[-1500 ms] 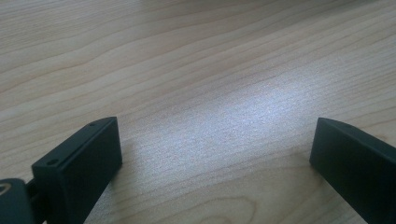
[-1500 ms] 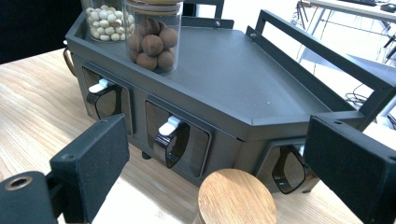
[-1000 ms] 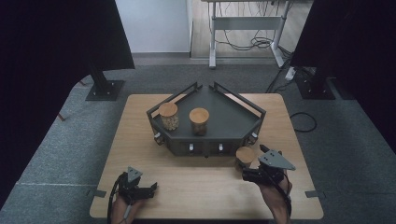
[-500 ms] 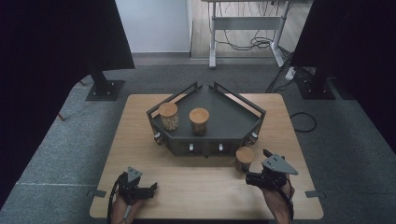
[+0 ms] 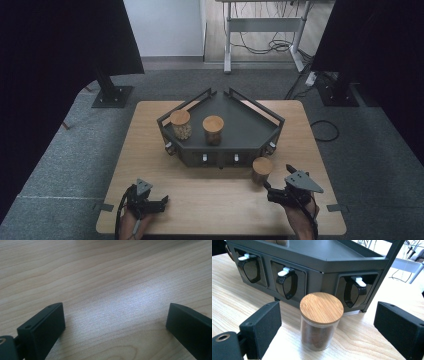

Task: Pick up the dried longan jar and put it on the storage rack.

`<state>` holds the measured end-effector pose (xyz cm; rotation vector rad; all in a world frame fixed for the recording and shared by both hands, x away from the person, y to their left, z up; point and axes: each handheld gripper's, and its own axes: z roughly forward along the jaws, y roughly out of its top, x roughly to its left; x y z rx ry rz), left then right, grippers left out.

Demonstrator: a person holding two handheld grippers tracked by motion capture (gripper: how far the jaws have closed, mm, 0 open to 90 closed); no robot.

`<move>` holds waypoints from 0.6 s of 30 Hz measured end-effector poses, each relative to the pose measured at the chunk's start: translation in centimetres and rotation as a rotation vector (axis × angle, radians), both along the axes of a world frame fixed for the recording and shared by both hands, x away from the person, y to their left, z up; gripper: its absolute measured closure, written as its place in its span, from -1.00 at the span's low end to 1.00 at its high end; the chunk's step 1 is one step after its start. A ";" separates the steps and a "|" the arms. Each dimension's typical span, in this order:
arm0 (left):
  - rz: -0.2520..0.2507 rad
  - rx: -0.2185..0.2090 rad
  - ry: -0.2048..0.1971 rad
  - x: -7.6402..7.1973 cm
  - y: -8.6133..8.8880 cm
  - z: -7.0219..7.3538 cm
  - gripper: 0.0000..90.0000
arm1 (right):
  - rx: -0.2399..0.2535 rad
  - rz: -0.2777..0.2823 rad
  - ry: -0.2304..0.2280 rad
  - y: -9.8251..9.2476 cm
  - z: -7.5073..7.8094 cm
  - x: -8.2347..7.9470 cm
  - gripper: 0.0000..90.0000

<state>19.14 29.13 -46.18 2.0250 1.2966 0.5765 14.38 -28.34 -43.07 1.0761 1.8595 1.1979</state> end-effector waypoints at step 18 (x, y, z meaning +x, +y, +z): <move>0.000 0.000 0.000 0.0 0.0 0.0 -0.96 | -0.023 -0.035 0.026 -0.4 -1.8 -0.5 -0.85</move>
